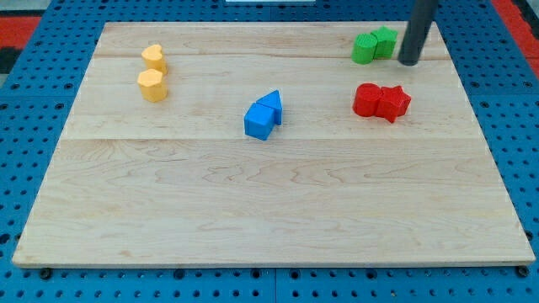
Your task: Place green blocks vertically above the blue blocks
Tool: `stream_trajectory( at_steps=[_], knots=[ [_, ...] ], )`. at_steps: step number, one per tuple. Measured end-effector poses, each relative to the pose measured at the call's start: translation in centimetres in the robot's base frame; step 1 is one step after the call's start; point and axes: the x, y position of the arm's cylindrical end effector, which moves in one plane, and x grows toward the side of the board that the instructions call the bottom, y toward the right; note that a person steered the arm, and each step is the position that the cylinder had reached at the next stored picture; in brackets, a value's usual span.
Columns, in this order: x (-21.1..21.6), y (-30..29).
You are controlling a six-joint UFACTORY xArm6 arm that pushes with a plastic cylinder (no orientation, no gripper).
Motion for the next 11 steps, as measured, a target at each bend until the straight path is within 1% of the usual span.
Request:
stream_trajectory(
  at_steps=[1, 2, 3, 5, 6, 7, 8, 9, 11],
  knots=[
    [-2.4, 2.8],
    [-3.7, 3.6],
    [-3.8, 3.6],
    [-6.8, 2.9],
    [-5.8, -0.4],
    [-3.3, -2.7],
    [-2.0, -5.2],
    [-1.6, -8.8],
    [-1.6, -18.5]
  ],
)
